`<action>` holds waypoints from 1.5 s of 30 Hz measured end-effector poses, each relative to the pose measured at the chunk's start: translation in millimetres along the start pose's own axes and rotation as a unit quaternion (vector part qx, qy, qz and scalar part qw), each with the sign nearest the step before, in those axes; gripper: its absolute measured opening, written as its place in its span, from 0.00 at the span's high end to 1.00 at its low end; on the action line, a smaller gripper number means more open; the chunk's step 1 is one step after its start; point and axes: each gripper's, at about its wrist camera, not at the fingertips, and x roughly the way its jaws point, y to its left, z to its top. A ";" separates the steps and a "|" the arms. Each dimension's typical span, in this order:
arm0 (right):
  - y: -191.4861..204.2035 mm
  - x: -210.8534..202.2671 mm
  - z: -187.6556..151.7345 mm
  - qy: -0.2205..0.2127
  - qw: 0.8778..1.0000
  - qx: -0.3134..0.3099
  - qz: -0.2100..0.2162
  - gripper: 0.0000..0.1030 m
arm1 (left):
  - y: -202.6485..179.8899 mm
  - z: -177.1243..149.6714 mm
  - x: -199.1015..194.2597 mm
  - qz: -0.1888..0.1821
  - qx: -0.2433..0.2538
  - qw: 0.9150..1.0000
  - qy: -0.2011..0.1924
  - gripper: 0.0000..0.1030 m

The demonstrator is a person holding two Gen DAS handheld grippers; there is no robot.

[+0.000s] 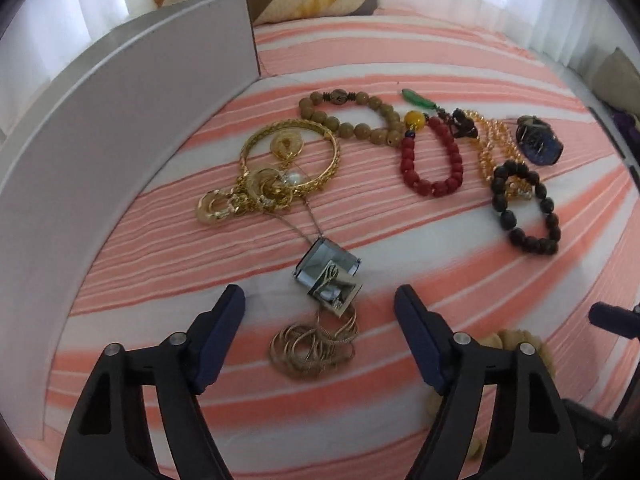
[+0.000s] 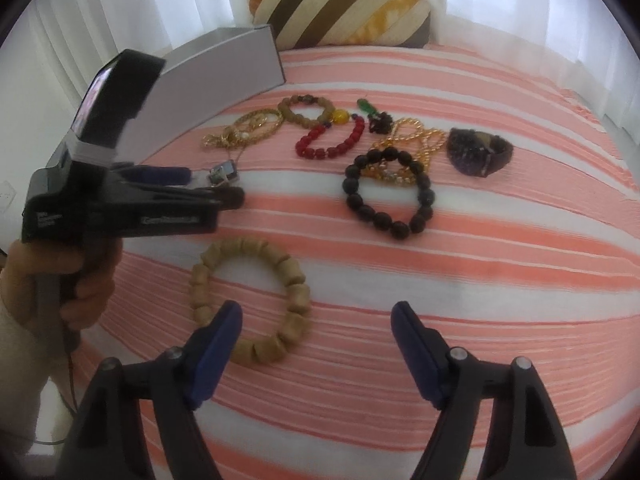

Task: Organize jewelry
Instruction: 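Move both tools toward the jewelry pile, then grasp the square-charm gold necklace with the left tool while the right tool grasps the wooden bead bracelet, then carry both pieces into the white box and open both tools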

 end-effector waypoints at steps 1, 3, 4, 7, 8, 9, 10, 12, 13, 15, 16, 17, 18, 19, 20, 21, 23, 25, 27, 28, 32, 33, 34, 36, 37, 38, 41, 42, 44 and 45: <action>0.9 4.2 0.9 0.002 1.000 -0.003 0.000 0.30 | -0.5 0.2 0.6 -0.001 0.001 1.000 -0.004 0.28; 3.3 17.5 4.4 0.011 1.000 -0.010 0.004 0.34 | -1.5 0.5 -0.5 -0.005 0.002 1.000 -0.013 0.39; 5.3 23.2 5.6 0.015 1.000 -0.016 0.004 0.39 | -1.5 0.4 -1.5 -0.006 0.003 1.000 -0.019 0.54; 21.7 29.3 8.2 0.007 0.998 -0.063 -0.021 0.52 | -0.1 1.2 -3.0 -0.013 0.006 1.000 -0.024 0.68; 28.2 29.5 8.2 0.005 0.996 -0.081 -0.023 0.63 | 1.7 0.2 -3.8 -0.020 0.005 0.999 -0.025 0.69; 33.3 29.7 7.6 0.006 0.995 -0.095 -0.027 0.82 | 4.0 -0.6 -5.4 -0.029 0.002 0.999 -0.025 0.69; 35.2 28.9 7.4 0.009 0.995 -0.100 -0.029 0.86 | 8.0 -2.2 -8.3 -0.039 -0.004 0.999 -0.024 0.69; 35.1 23.4 6.1 0.013 0.996 -0.090 -0.009 0.86 | 18.3 -6.6 -18.1 -0.058 -0.022 0.998 -0.024 0.69; 33.7 19.4 5.2 0.012 0.996 -0.084 -0.004 0.86 | 24.5 -9.1 -28.4 -0.069 -0.035 0.997 -0.028 0.69; 31.9 6.0 4.9 0.003 0.997 -0.073 0.003 0.86 | 31.6 -14.2 -49.4 -0.082 -0.051 0.995 -0.035 0.69; 30.8 -0.4 5.4 -0.001 0.998 -0.068 0.008 0.86 | 34.6 -15.8 -60.3 -0.089 -0.058 0.994 -0.039 0.69; 30.7 -8.3 6.3 -0.005 0.998 -0.063 0.015 0.86 | 37.2 -17.6 -68.0 -0.094 -0.063 0.993 -0.042 0.69; 31.6 -16.8 7.3 -0.010 0.998 -0.061 0.018 0.86 | 39.7 -19.3 -77.5 -0.098 -0.068 0.992 -0.044 0.69; 34.3 -24.0 9.1 -0.015 0.998 -0.063 0.019 0.86 | 43.6 -22.2 -90.4 -0.103 -0.072 0.991 -0.046 0.69; 36.8 -31.3 10.5 -0.020 0.997 -0.066 0.018 0.86 | 45.4 -23.0 -98.4 -0.106 -0.074 0.990 -0.047 0.69; 40.3 -40.7 12.7 -0.027 0.997 -0.070 0.019 0.86 | 48.6 -24.8 -110.1 -0.111 -0.077 0.990 -0.049 0.69; 45.7 -53.4 17.3 -0.036 0.996 -0.074 0.019 0.86 | 54.1 -24.8 -128.2 -0.118 -0.081 0.988 -0.054 0.69; 50.0 -66.8 21.1 -0.047 0.996 -0.074 0.024 0.86 | 59.9 -25.7 -146.8 -0.120 -0.084 0.987 -0.063 0.69; 55.0 -77.1 23.6 -0.053 0.995 -0.074 0.029 0.86 | 67.1 -27.9 -165.8 -0.120 -0.089 0.986 -0.071 0.69; 57.9 -82.8 25.7 -0.057 0.995 -0.074 0.033 0.86 | 72.1 -30.0 -177.8 -0.120 -0.093 0.985 -0.076 0.69; 70.7 -100.4 37.7 -0.063 0.993 -0.079 0.057 0.86 | 88.3 -35.2 -209.2 -0.106 -0.106 0.985 -0.082 0.69; 76.8 -104.8 42.5 -0.065 0.992 -0.085 0.063 0.86 | 92.9 -36.6 -218.0 -0.096 -0.107 0.986 -0.086 0.69; 81.5 -105.2 48.0 -0.067 0.991 -0.090 0.068 0.86 | 95.8 -37.2 -224.6 -0.083 -0.109 0.986 -0.090 0.69; 93.3 -113.6 60.6 -0.075 0.989 -0.103 0.076 0.86 | 106.1 -39.0 -237.6 -0.061 -0.113 0.987 -0.097 0.69; 99.8 -117.5 66.9 -0.079 0.988 -0.109 0.078 0.86 | 111.0 -39.7 -242.8 -0.052 -0.115 0.987 -0.101 0.69; 107.7 -122.5 76.0 -0.086 0.986 -0.117 0.081 0.86 | 117.1 -39.3 -247.9 -0.040 -0.117 0.987 -0.104 0.68; 132.2 -132.6 107.7 -0.107 0.980 -0.137 0.092 0.86 | 139.6 -34.4 -259.1 -0.002 -0.130 0.985 -0.114 0.68; 139.0 -132.8 117.3 -0.111 0.979 -0.142 0.096 0.86 | 148.7 -32.5 -262.4 0.009 -0.136 0.984 -0.117 0.68; 160.3 -131.8 143.0 -0.122 0.974 -0.158 0.105 0.86 | 169.7 -27.1 -267.6 0.036 -0.150 0.980 -0.125 0.68; 174.5 -129.4 159.1 -0.128 0.971 -0.168 0.110 0.86 | 177.1 -24.4 -267.7 0.046 -0.156 0.978 -0.127 0.68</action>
